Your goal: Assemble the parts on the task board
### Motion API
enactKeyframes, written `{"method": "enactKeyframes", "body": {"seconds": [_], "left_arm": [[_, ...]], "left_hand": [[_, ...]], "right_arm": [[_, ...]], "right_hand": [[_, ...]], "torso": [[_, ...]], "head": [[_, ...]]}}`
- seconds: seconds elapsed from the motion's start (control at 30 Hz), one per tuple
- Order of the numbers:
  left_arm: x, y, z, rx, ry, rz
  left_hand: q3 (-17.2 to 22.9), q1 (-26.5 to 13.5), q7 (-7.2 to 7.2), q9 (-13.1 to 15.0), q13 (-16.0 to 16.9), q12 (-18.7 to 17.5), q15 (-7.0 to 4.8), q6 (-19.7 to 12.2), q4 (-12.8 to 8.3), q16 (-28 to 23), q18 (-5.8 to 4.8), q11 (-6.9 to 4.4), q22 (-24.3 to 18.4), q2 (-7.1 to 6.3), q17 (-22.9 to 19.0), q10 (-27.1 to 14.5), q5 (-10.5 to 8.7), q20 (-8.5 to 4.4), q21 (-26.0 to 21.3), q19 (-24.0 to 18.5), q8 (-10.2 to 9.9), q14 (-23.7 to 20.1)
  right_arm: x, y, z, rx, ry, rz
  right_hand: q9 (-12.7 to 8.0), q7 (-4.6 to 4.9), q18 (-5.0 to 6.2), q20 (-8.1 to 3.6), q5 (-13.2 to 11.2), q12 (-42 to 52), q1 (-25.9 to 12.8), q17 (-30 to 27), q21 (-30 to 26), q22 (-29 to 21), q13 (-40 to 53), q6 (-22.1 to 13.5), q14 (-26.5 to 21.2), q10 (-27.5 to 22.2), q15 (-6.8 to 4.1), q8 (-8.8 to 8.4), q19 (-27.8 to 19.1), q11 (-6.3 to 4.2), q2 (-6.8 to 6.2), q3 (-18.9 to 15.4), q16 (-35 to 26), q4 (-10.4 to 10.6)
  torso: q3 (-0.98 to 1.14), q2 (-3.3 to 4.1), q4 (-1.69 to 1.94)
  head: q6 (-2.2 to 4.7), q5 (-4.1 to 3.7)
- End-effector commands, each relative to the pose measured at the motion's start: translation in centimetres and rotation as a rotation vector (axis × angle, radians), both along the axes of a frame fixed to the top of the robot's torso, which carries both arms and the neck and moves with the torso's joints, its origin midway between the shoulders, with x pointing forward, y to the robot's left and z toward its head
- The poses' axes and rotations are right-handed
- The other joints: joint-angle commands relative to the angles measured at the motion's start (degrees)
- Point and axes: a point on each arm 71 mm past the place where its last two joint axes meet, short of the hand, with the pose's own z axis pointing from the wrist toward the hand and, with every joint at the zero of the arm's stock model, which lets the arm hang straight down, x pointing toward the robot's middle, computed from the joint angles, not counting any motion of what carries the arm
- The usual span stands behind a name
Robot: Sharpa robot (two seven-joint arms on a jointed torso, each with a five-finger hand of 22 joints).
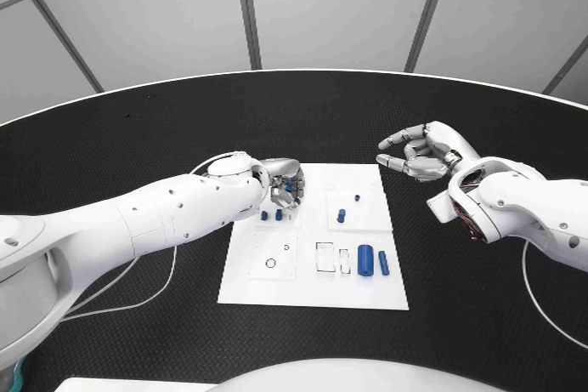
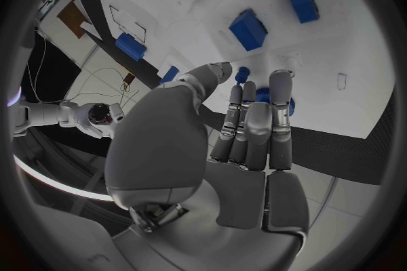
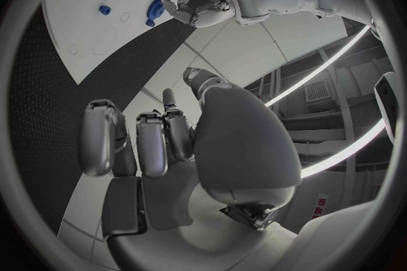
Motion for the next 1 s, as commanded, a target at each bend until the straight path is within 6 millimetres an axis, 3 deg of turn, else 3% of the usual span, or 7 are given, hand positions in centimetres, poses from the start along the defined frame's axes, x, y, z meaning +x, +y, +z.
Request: {"method": "enactKeyframes", "body": {"seconds": [0.03, 1.0], "left_arm": [[0.06, 0.06, -0.12, 0.003, 0.003, 0.003], [0.53, -0.21, -0.58, 0.024, 0.017, 0.024]], "left_hand": [[0.6, -0.2, 0.08, -0.1, -0.1, -0.3, 0.11, 0.4, -0.1, 0.5, 0.01, 0.01, 0.7, 0.53, 0.3, 0.4, -0.2, -0.03, 0.7, 0.6, -0.4, 0.6], [1.9, 0.4, -0.1, -0.1, -0.6, -0.6, -0.1, 1.5, -0.9, 1.6, -0.61, -0.25, 4.8, 1.91, 1.4, 1.8, -1.26, -0.16, 3.9, 2.3, -0.2, 1.7]], "right_arm": [[-0.01, 0.0, 0.01, 0.0, 0.0, 0.0], [-0.09, 0.16, 0.03, 0.002, 0.001, 0.005]], "right_hand": [[-0.1, -0.05, 0.49, -0.41, 0.3, -0.1, 0.0, 3.3, -0.3, 2.9, 5.1, -0.4, 3.2, 0.1, -0.41, 0.18, 0.2, 0.14, -0.41, 0.3, -0.1, 0.1], [-0.1, -0.04, 0.45, -0.41, 0.3, 0.1, 0.0, 3.5, -0.1, 3.1, 5.3, -0.3, 3.3, 0.3, -0.41, 0.29, 0.3, 0.15, -0.33, 0.5, -0.1, 0.0]], "torso": [[0.0, -0.07, -0.05], [0.02, -0.06, -0.01]], "head": [[-0.05, 0.0], [-0.28, -0.19]]}}
